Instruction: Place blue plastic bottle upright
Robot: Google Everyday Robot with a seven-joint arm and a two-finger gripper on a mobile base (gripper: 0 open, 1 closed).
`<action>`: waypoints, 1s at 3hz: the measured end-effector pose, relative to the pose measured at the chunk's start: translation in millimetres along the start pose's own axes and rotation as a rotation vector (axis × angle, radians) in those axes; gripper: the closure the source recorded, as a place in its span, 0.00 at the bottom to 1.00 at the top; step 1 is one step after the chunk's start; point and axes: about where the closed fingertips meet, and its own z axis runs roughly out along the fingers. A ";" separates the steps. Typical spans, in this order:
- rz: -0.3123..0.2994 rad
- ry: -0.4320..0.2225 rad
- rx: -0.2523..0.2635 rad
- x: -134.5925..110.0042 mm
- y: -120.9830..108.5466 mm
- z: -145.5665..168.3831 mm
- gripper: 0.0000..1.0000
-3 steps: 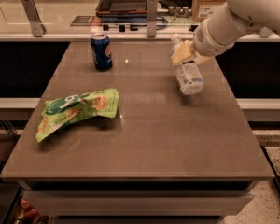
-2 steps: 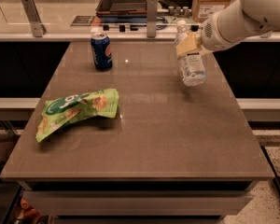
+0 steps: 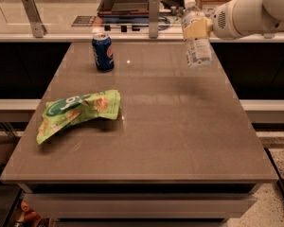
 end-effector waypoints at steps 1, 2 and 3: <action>-0.065 -0.101 -0.054 -17.6 7.0 -8.8 1.00; -0.134 -0.196 -0.128 -28.7 22.4 -15.2 1.00; -0.229 -0.278 -0.198 -35.4 41.4 -18.5 1.00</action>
Offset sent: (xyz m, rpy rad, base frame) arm -0.0163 0.0357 0.0562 0.0075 -0.4120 0.3188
